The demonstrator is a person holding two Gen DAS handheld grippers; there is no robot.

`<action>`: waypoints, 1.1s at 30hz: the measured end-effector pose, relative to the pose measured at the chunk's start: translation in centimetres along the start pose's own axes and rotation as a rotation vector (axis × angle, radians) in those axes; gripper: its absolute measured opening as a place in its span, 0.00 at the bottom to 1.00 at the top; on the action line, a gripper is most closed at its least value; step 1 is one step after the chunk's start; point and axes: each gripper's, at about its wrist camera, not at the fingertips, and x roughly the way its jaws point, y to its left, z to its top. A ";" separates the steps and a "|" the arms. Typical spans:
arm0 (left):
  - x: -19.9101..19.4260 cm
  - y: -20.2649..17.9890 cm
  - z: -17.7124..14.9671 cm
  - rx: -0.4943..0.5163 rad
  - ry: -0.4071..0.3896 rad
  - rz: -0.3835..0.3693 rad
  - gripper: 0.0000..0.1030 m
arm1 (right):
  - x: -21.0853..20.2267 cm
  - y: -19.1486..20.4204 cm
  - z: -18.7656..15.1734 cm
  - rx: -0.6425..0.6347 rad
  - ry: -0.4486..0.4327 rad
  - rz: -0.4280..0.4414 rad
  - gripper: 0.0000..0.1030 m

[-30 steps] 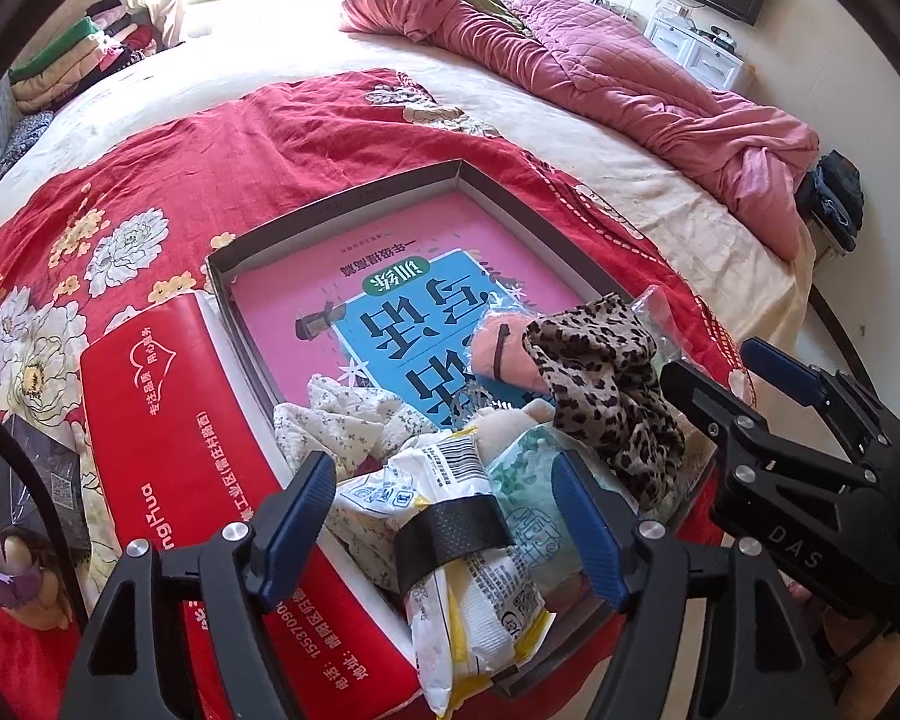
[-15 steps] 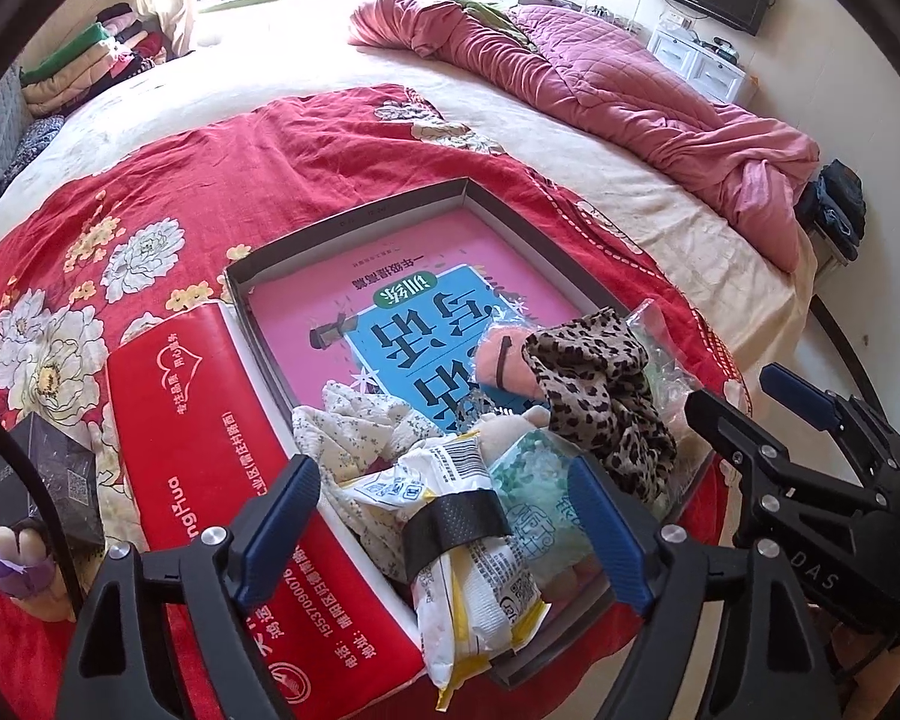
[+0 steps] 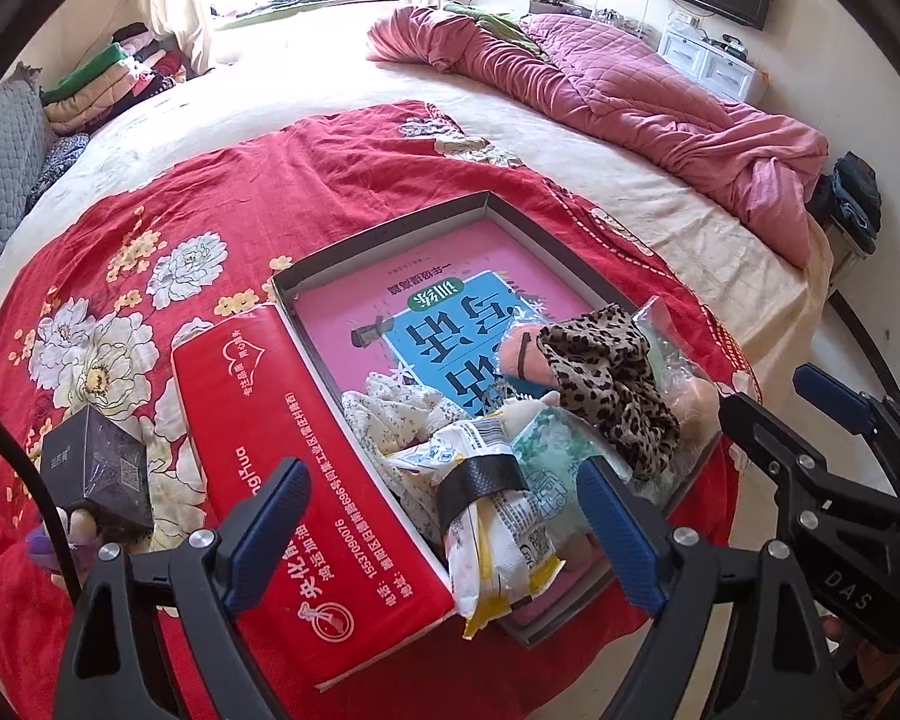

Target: Organize soft objects

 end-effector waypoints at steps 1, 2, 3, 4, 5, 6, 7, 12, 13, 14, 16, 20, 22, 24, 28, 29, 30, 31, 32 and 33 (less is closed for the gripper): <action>-0.3 0.0 -0.2 0.000 0.000 0.000 0.88 | -0.3 0.1 0.0 0.001 -0.003 0.000 0.76; -0.6 -0.1 -0.4 0.000 -0.004 0.002 0.88 | -0.7 0.1 -0.1 0.002 -0.010 0.000 0.76; -1.0 -0.1 -0.6 0.001 -0.011 0.004 0.88 | -1.1 0.2 -0.1 0.003 -0.015 -0.004 0.76; -1.4 0.0 -0.8 0.001 -0.018 0.004 0.88 | -1.6 0.3 -0.2 0.004 -0.021 -0.009 0.76; -1.8 0.0 -1.0 0.001 -0.024 0.003 0.88 | -2.0 0.3 -0.2 0.009 -0.028 -0.012 0.76; -2.1 0.1 -1.2 -0.006 -0.028 0.007 0.88 | -2.4 0.3 -0.2 0.016 -0.035 -0.012 0.76; -2.4 0.2 -1.4 -0.014 -0.027 0.012 0.88 | -2.9 0.3 -0.3 0.022 -0.041 -0.011 0.76; -4.2 0.8 -2.5 -0.031 -0.052 0.008 0.89 | -4.9 0.4 -1.3 0.056 -0.058 -0.002 0.76; -4.5 1.0 -2.7 -0.031 -0.057 0.004 0.90 | -5.2 0.6 -1.5 0.059 -0.059 -0.003 0.76; -4.8 1.0 -3.0 -0.028 -0.059 0.007 0.90 | -5.6 0.7 -1.7 0.059 -0.063 -0.008 0.76; -5.3 1.1 -3.5 -0.024 -0.063 0.018 0.90 | -6.3 1.0 -2.1 0.060 -0.072 -0.014 0.76; -6.2 1.3 -4.5 -0.025 -0.055 0.023 0.90 | -7.5 1.1 -3.1 0.095 -0.069 0.002 0.76; -6.7 1.4 -4.9 -0.018 -0.061 0.025 0.90 | -7.9 1.4 -3.7 0.096 -0.062 0.001 0.76; -7.2 1.5 -5.3 -0.012 -0.067 0.033 0.90 | -8.2 1.8 -4.2 0.076 -0.054 -0.008 0.76; -8.0 1.6 -6.1 -0.012 -0.067 0.039 0.90 | -8.9 2.2 -5.3 0.084 -0.045 -0.009 0.76; -8.2 1.6 -6.3 -0.013 -0.068 0.040 0.90 | -9.1 2.3 -5.5 0.082 -0.041 -0.013 0.76; -8.4 1.7 -6.5 -0.013 -0.071 0.039 0.90 | -9.2 2.4 -5.7 0.081 -0.037 -0.020 0.76; -8.5 1.7 -6.7 -0.011 -0.070 0.039 0.90 | -9.5 2.5 -5.9 0.083 -0.038 -0.020 0.76; -8.6 1.7 -6.9 -0.009 -0.068 0.040 0.90 | -9.7 2.6 -6.1 0.086 -0.040 -0.020 0.76; -8.6 1.7 -7.1 -0.007 -0.063 0.041 0.90 | -10.0 2.8 -6.3 0.085 -0.042 -0.022 0.76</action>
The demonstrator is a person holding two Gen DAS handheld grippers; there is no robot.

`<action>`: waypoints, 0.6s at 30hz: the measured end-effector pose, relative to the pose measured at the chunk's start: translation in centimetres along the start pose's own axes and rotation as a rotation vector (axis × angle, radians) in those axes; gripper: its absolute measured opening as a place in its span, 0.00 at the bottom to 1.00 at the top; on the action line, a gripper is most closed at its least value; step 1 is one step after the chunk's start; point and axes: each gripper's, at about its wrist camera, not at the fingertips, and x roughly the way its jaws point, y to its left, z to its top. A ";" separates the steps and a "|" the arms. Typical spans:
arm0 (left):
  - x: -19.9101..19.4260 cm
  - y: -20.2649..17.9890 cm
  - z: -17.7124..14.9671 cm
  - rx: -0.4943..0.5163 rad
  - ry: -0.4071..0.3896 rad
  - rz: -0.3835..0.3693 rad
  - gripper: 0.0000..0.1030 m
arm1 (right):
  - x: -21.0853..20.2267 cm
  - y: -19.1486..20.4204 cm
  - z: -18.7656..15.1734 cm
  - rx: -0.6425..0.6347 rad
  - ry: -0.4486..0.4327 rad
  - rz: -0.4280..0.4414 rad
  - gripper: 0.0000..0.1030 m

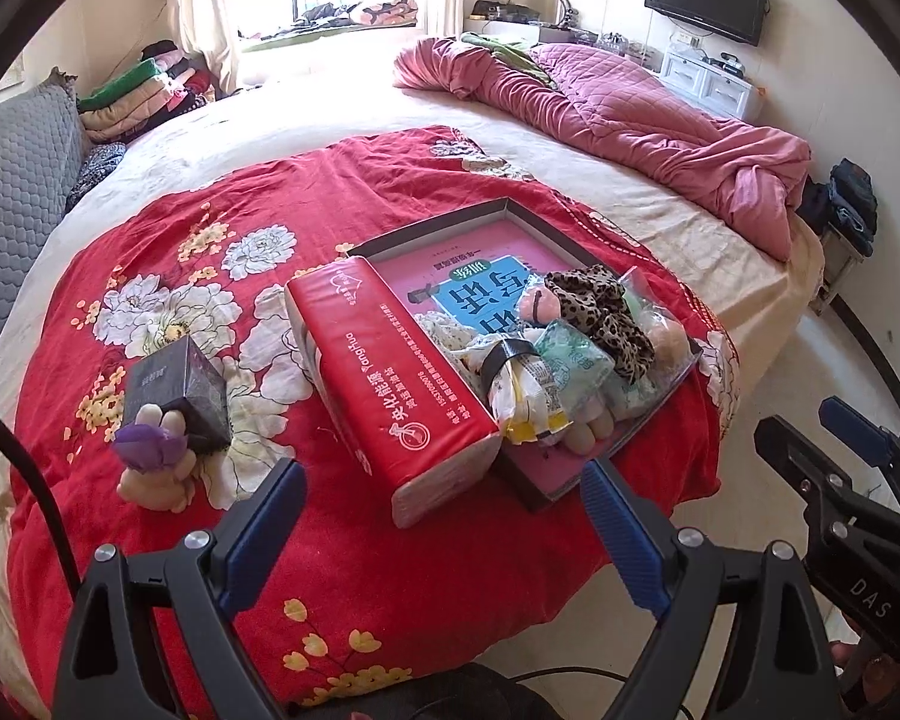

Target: Organize soft objects

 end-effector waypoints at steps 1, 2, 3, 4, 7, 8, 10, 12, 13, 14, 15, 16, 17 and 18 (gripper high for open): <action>-0.1 0.0 -0.2 -0.001 0.003 0.004 0.90 | -0.3 0.1 -0.2 -0.002 -0.003 -0.002 0.76; -0.2 0.0 -0.4 -0.003 0.003 0.005 0.90 | -0.6 0.4 -0.4 -0.005 -0.008 -0.009 0.76; -0.4 0.0 -0.7 -0.002 0.005 0.002 0.90 | -0.9 0.5 -0.5 -0.006 -0.012 -0.011 0.76; -0.6 0.0 -0.9 0.001 0.001 0.001 0.90 | -1.1 0.6 -0.6 -0.002 -0.016 -0.007 0.76; -0.9 0.1 -1.6 0.010 -0.002 0.011 0.90 | -2.0 1.0 -1.1 0.017 -0.027 -0.007 0.76; -1.0 0.1 -1.8 0.010 -0.002 0.013 0.90 | -2.2 1.0 -1.4 0.024 -0.029 -0.011 0.76; -1.3 0.2 -2.2 0.009 0.002 0.016 0.90 | -2.5 1.2 -1.7 0.034 -0.026 -0.012 0.76; -1.5 0.2 -2.6 0.008 0.000 0.018 0.90 | -2.7 1.3 -2.1 0.035 -0.022 -0.017 0.76; -1.7 0.2 -2.8 0.013 -0.001 0.019 0.90 | -2.8 1.4 -2.2 0.032 -0.025 -0.022 0.76; -1.8 0.1 -2.9 0.021 -0.005 0.021 0.90 | -2.8 1.4 -2.3 0.030 -0.026 -0.024 0.76; -2.0 0.0 -3.1 0.026 -0.008 0.026 0.90 | -2.8 1.4 -2.5 0.032 -0.024 -0.026 0.76; -2.0 0.0 -3.2 0.026 -0.006 0.029 0.90 | -2.8 1.4 -2.6 0.036 -0.022 -0.024 0.76; -2.0 0.0 -3.3 0.023 -0.004 0.027 0.90 | -2.9 1.4 -2.8 0.041 -0.021 -0.023 0.76; -2.1 0.1 -3.4 0.019 -0.004 0.026 0.90 | -2.9 1.5 -2.9 0.041 -0.020 -0.026 0.76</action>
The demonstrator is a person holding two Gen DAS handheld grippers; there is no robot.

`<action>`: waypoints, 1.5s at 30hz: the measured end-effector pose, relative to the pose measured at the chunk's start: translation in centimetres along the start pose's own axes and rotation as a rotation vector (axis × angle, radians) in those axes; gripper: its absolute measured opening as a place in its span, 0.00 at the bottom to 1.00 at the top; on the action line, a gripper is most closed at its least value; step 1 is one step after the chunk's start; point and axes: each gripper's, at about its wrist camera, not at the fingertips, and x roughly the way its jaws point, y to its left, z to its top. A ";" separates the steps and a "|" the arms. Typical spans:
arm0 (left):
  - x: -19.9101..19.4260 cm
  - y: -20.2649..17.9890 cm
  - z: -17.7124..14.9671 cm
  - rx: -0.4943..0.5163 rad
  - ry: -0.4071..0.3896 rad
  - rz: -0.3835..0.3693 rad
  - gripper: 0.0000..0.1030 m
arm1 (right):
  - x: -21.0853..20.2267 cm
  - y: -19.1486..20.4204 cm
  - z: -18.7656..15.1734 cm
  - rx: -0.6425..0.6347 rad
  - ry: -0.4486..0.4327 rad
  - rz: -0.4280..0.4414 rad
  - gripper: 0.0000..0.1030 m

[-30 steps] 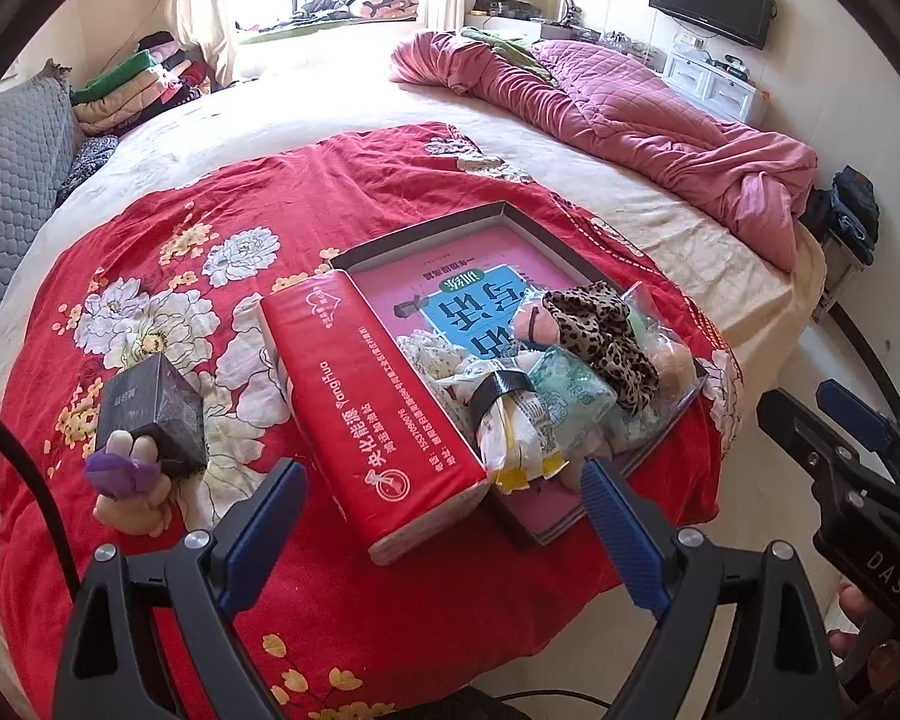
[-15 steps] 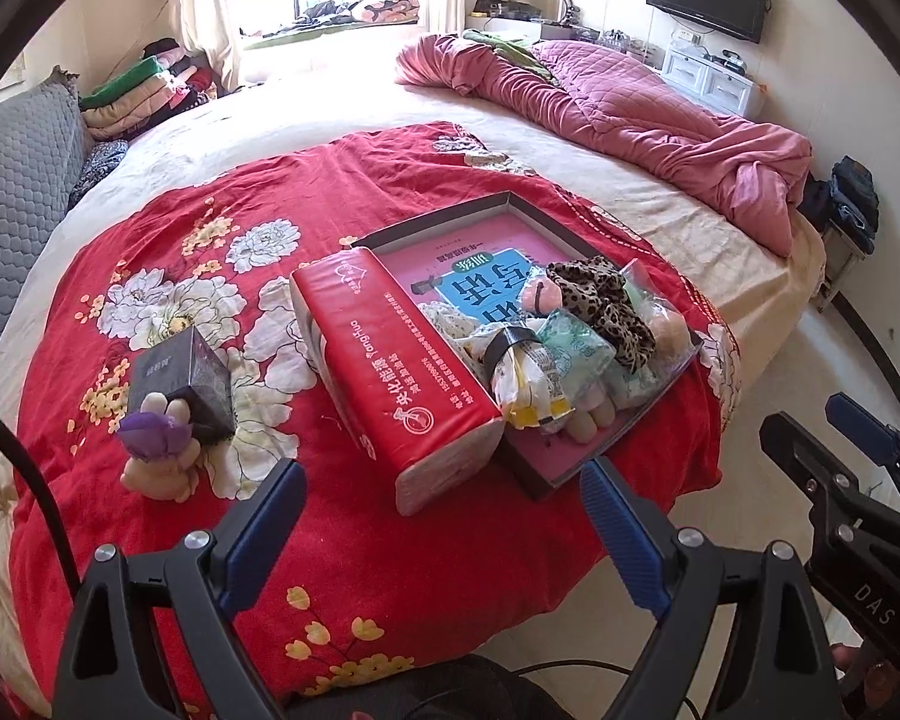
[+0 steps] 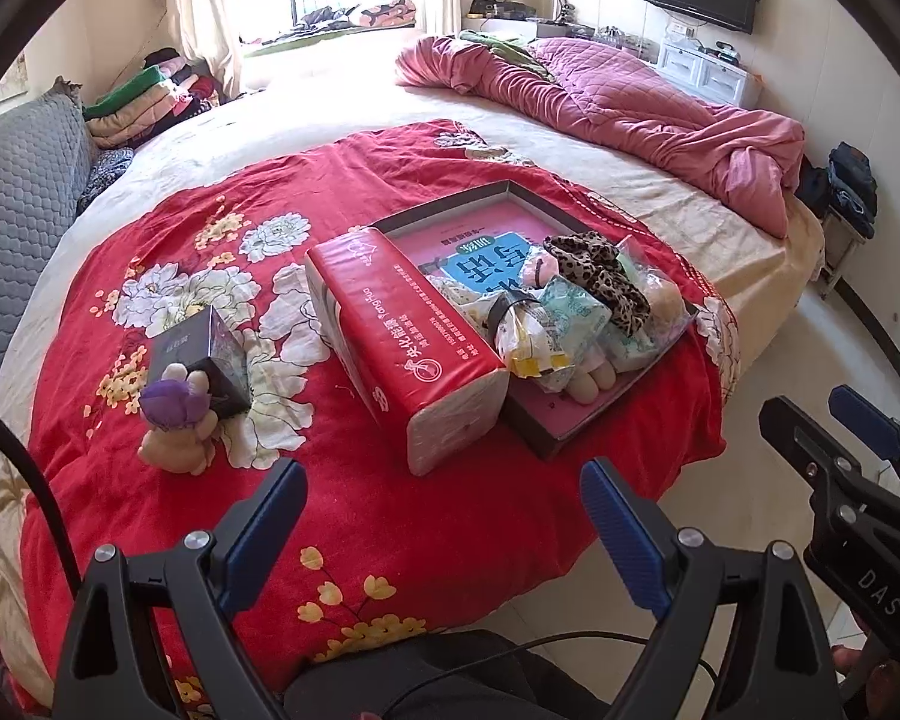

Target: Organize soft objects

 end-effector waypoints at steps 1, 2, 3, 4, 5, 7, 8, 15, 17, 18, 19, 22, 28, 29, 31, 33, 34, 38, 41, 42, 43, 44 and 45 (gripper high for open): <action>0.0 0.0 -0.1 -0.001 0.002 0.003 0.90 | 0.0 0.1 -0.1 -0.003 0.006 -0.001 0.76; 0.0 0.1 -0.2 -0.002 0.001 0.005 0.90 | 0.0 0.1 -0.3 -0.002 0.010 -0.001 0.76; 0.1 0.2 -0.2 -0.001 0.002 0.007 0.90 | 0.1 0.2 -0.4 -0.002 0.013 0.003 0.76; 0.1 0.3 -0.2 -0.002 0.005 0.009 0.90 | 0.1 0.3 -0.6 -0.003 0.020 0.007 0.76; 0.1 0.4 -0.3 -0.005 0.003 0.008 0.90 | 0.1 0.4 -0.7 -0.004 0.026 0.007 0.76; 0.2 0.7 -0.2 -0.012 0.004 0.007 0.90 | 0.1 0.7 -0.8 -0.011 0.034 0.017 0.76; 0.2 0.7 -0.2 -0.016 0.002 0.009 0.90 | 0.0 0.9 -0.9 -0.015 0.035 0.017 0.76; 0.4 0.9 -0.3 -0.021 0.012 0.006 0.90 | 0.1 1.3 -1.1 -0.023 0.040 0.022 0.76; 0.5 0.9 -0.3 -0.020 0.015 0.005 0.90 | 0.2 1.2 -1.1 -0.017 0.042 0.022 0.76; 0.5 0.9 -0.3 -0.021 0.015 0.006 0.90 | 0.3 1.2 -1.2 -0.015 0.043 0.021 0.76; 0.6 0.9 -0.4 -0.021 0.017 0.007 0.90 | 0.3 1.2 -1.2 -0.013 0.045 0.020 0.76; 0.6 0.9 -0.4 -0.019 0.018 0.011 0.90 | 0.4 1.1 -1.2 -0.011 0.047 0.019 0.76; 0.8 1.0 -0.4 -0.022 0.023 0.015 0.90 | 0.6 1.0 -1.3 -0.008 0.049 0.020 0.76; 0.9 1.0 -0.5 -0.022 0.024 0.016 0.90 | 0.6 1.0 -1.3 -0.007 0.049 0.020 0.76; 0.9 1.0 -0.4 -0.022 0.025 0.016 0.90 | 0.6 0.9 -1.3 -0.006 0.047 0.018 0.76; 0.9 1.0 -0.4 -0.023 0.027 0.017 0.90 | 0.6 0.9 -1.3 -0.006 0.047 0.017 0.76; 0.9 1.0 -0.4 -0.021 0.026 0.018 0.90 | 0.6 0.9 -1.3 -0.006 0.045 0.018 0.76; 0.9 0.9 -0.5 -0.018 0.023 0.018 0.90 | 0.7 0.9 -1.4 -0.007 0.048 0.017 0.76; 0.9 0.9 -0.4 -0.020 0.024 0.018 0.90 | 0.7 0.9 -1.4 -0.007 0.045 0.015 0.76; 0.9 0.9 -0.4 -0.021 0.023 0.015 0.90 | 0.6 0.8 -1.5 -0.007 0.043 0.014 0.76; 1.0 0.9 -0.4 -0.021 0.025 0.013 0.90 | 0.5 0.8 -1.5 -0.007 0.041 0.014 0.76; 1.0 0.9 -0.4 -0.023 0.026 0.009 0.90 | 0.5 0.8 -1.5 -0.009 0.040 0.014 0.76; 1.0 0.9 -0.4 -0.024 0.024 0.003 0.90 | 0.5 0.8 -1.4 -0.010 0.038 0.011 0.76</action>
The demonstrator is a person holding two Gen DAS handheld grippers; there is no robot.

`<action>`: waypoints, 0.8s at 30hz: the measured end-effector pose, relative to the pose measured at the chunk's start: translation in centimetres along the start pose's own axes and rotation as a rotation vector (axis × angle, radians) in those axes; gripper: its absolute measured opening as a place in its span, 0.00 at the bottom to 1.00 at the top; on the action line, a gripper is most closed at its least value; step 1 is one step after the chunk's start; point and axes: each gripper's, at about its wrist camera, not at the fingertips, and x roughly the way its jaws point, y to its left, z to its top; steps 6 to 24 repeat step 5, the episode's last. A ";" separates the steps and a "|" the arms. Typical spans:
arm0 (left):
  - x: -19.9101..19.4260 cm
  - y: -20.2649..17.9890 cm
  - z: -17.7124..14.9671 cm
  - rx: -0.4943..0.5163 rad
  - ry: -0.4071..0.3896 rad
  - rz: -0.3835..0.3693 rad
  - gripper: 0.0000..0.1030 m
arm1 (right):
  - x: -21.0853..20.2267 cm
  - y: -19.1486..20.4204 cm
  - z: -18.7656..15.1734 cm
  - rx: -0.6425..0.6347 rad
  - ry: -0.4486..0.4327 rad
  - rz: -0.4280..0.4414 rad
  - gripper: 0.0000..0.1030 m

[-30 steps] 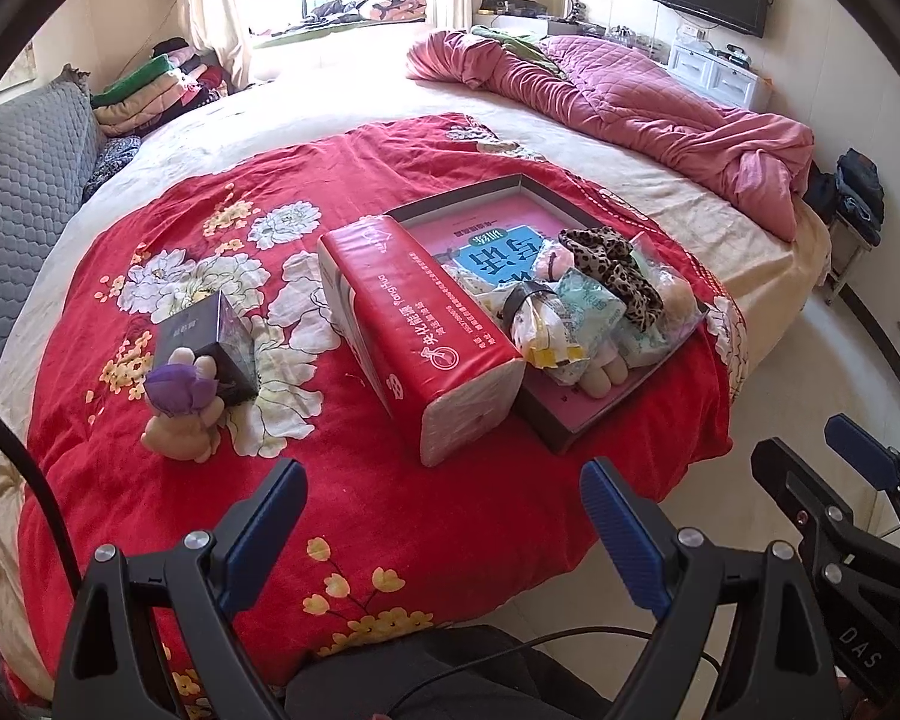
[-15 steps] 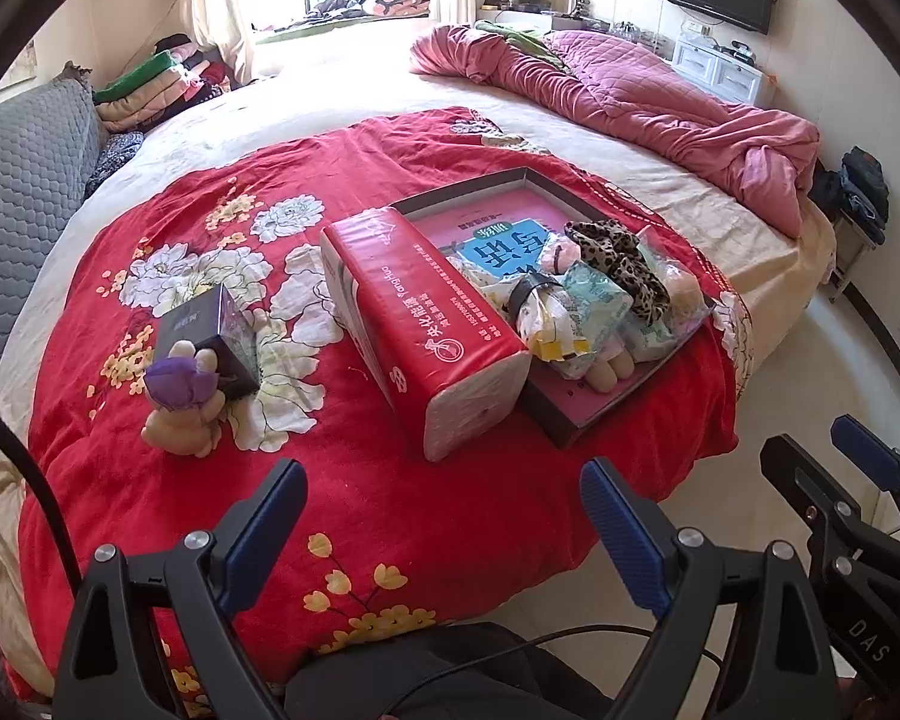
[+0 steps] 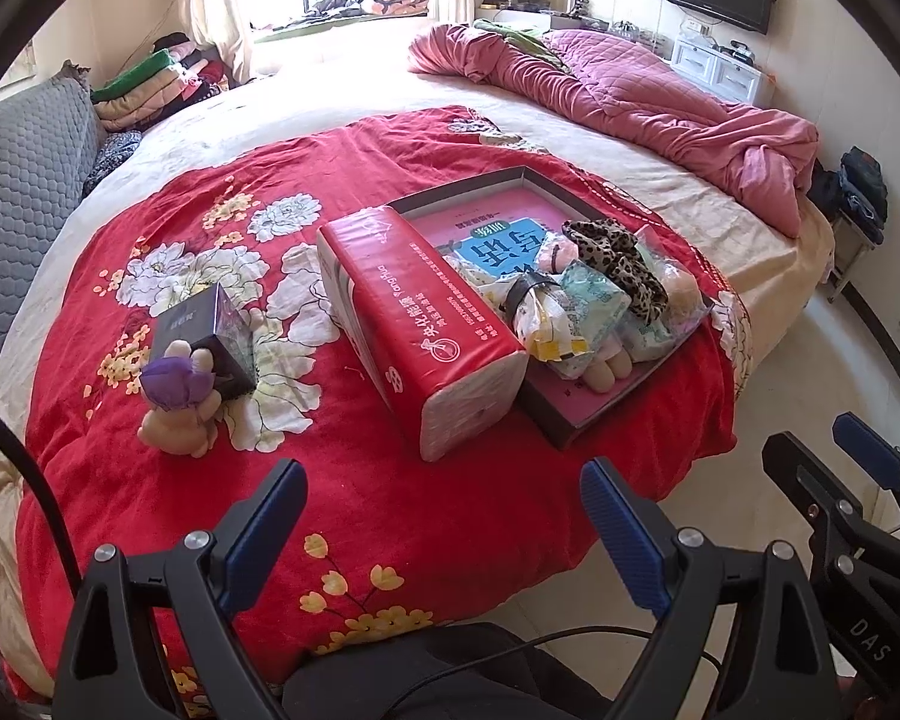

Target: Organize soft objects

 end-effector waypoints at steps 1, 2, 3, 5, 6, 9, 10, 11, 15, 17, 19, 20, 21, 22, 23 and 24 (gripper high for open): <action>0.0 0.0 0.0 0.003 0.000 -0.007 0.90 | 0.0 0.0 0.0 -0.002 -0.001 0.000 0.76; 0.1 0.0 0.1 0.003 0.001 -0.010 0.90 | 0.0 0.1 0.1 -0.004 -0.001 0.001 0.76; 0.1 0.1 0.1 0.001 -0.001 -0.007 0.90 | 0.0 0.1 0.1 -0.006 -0.001 -0.001 0.76; 0.1 0.1 0.1 0.002 -0.006 0.001 0.90 | 0.1 0.1 0.1 -0.009 0.002 0.000 0.76; 0.1 0.1 0.1 0.002 -0.006 0.001 0.90 | 0.1 0.1 0.1 -0.009 0.002 0.000 0.76; 0.1 0.1 0.1 0.002 -0.006 0.001 0.90 | 0.1 0.1 0.1 -0.009 0.002 0.000 0.76; 0.1 0.1 0.1 0.002 -0.006 0.001 0.90 | 0.1 0.1 0.1 -0.009 0.002 0.000 0.76; 0.1 0.1 0.1 0.002 -0.006 0.001 0.90 | 0.1 0.1 0.1 -0.009 0.002 0.000 0.76; 0.1 0.1 0.1 0.002 -0.006 0.001 0.90 | 0.1 0.1 0.1 -0.009 0.002 0.000 0.76; 0.1 0.1 0.1 0.002 -0.006 0.001 0.90 | 0.1 0.1 0.1 -0.009 0.002 0.000 0.76; 0.1 0.1 0.1 0.002 -0.006 0.001 0.90 | 0.1 0.1 0.1 -0.009 0.002 0.000 0.76; 0.1 0.1 0.1 0.002 -0.006 0.001 0.90 | 0.1 0.1 0.1 -0.009 0.002 0.000 0.76; 0.1 0.1 0.1 0.002 -0.006 0.001 0.90 | 0.1 0.1 0.1 -0.009 0.002 0.000 0.76; 0.1 0.1 0.1 0.002 -0.006 0.001 0.90 | 0.1 0.1 0.1 -0.009 0.002 0.000 0.76; 0.1 0.1 0.1 0.002 -0.006 0.001 0.90 | 0.1 0.1 0.1 -0.009 0.002 0.000 0.76; 0.1 0.1 0.1 0.002 -0.006 0.001 0.90 | 0.1 0.1 0.1 -0.009 0.002 0.000 0.76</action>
